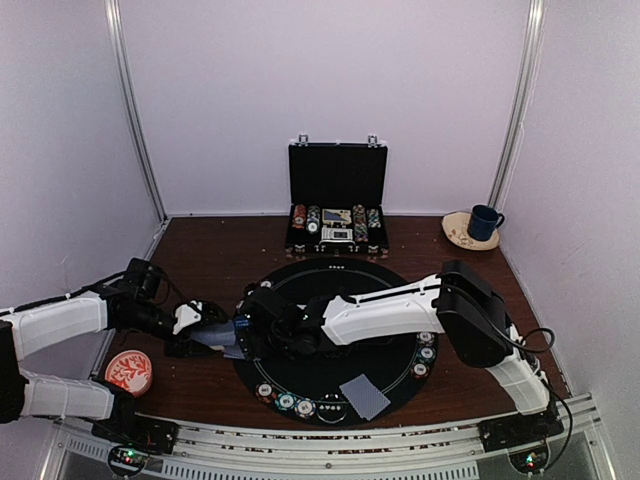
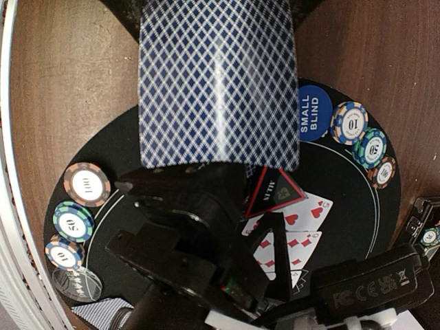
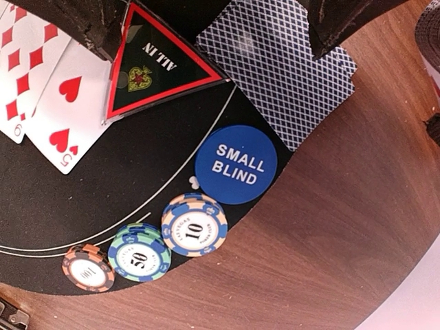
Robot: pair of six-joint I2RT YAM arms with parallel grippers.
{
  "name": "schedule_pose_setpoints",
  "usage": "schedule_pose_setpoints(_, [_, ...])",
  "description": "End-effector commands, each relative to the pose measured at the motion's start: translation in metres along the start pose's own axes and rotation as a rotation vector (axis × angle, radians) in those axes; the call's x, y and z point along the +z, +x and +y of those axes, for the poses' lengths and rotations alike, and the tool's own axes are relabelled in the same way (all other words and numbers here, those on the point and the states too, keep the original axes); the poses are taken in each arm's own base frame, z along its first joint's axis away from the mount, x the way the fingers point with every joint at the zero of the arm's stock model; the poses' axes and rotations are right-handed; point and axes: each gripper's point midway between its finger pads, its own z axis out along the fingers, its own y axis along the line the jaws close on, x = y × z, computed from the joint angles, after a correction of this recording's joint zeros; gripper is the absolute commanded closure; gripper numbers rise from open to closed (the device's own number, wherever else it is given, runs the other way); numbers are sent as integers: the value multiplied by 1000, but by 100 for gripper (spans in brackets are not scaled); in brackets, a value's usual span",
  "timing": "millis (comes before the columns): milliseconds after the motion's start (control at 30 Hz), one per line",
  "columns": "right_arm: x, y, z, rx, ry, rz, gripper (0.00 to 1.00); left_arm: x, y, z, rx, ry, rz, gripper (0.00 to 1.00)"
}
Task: Distribute texas hold em gaming equipment
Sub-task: Place the all-in button in the small blind area.
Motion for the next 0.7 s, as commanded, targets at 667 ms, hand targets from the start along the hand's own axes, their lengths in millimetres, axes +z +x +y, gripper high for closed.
schedule_pose_setpoints(667, [8, 4, 3, 37, -63, 14, 5, -2, -6, 5, 17, -18, -22, 86])
